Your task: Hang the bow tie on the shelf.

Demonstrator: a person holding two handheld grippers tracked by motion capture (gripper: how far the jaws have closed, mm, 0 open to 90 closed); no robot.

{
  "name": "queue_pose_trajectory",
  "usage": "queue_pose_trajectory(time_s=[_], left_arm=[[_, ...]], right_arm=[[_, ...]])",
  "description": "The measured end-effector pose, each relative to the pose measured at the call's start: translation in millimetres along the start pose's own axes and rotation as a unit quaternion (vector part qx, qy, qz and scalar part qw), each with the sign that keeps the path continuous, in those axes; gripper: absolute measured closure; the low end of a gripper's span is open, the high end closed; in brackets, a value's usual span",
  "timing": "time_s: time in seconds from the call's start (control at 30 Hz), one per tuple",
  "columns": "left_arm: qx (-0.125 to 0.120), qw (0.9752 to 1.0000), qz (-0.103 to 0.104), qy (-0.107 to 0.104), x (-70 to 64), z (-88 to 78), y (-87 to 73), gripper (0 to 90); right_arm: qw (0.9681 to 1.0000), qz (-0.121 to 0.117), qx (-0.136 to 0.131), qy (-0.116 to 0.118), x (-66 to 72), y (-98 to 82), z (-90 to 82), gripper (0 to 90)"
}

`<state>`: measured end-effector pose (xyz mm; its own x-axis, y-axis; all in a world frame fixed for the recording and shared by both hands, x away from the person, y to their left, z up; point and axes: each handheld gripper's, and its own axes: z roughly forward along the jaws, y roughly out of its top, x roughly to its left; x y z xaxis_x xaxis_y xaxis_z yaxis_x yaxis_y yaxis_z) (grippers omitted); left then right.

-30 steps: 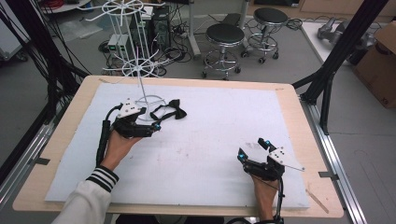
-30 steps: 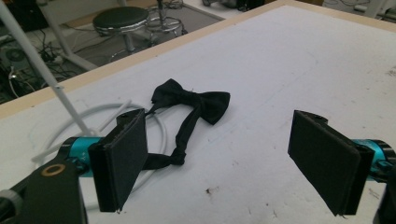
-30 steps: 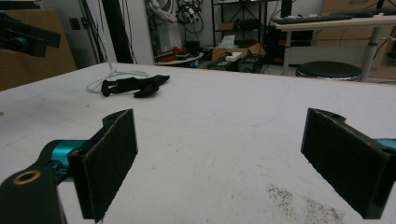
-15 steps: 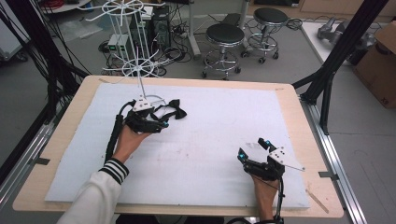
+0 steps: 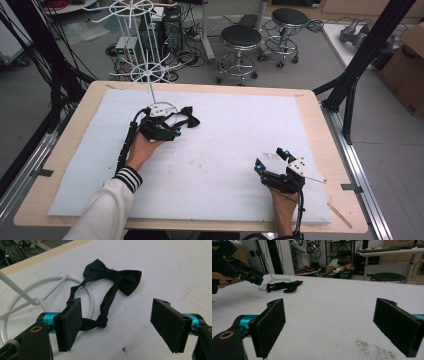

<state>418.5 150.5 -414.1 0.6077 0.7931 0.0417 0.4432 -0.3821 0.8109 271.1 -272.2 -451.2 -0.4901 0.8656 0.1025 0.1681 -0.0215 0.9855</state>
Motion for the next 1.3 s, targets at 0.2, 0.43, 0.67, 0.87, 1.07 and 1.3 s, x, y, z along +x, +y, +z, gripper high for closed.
queue_pose_trajectory(time_s=[0.2, 0.43, 0.67, 0.87, 1.07, 1.3], left_arm=[[0.009, 1.0000, -0.002, 0.001, 0.4, 4.8, -1.8, 25.7], [0.024, 0.9997, 0.010, 0.004, -1.8, 11.8, -3.7, 21.3], [0.023, 0.9997, 0.012, 0.002, 0.5, 13.9, -4.9, 23.8], [0.025, 0.9994, 0.019, 0.014, 2.4, 17.7, -6.6, 31.6], [0.021, 0.9992, 0.027, 0.019, 3.0, 20.0, -7.0, 41.5], [0.018, 0.9991, 0.033, 0.022, 3.6, 22.5, -8.1, 51.0]], right_arm=[[1.0000, 0.000, 0.001, 0.000, -0.1, 0.0, 0.0, 9.8], [1.0000, -0.002, 0.000, 0.000, 0.0, 0.0, 0.2, 9.8], [1.0000, -0.001, 0.000, -0.001, -0.1, 0.0, 0.1, 9.8], [1.0000, 0.001, 0.001, -0.001, 0.1, 0.0, 0.0, 9.8], [1.0000, 0.001, 0.001, -0.002, 0.2, 0.0, 0.0, 9.8], [1.0000, 0.002, 0.001, -0.002, 0.1, 0.0, 0.0, 9.8]])
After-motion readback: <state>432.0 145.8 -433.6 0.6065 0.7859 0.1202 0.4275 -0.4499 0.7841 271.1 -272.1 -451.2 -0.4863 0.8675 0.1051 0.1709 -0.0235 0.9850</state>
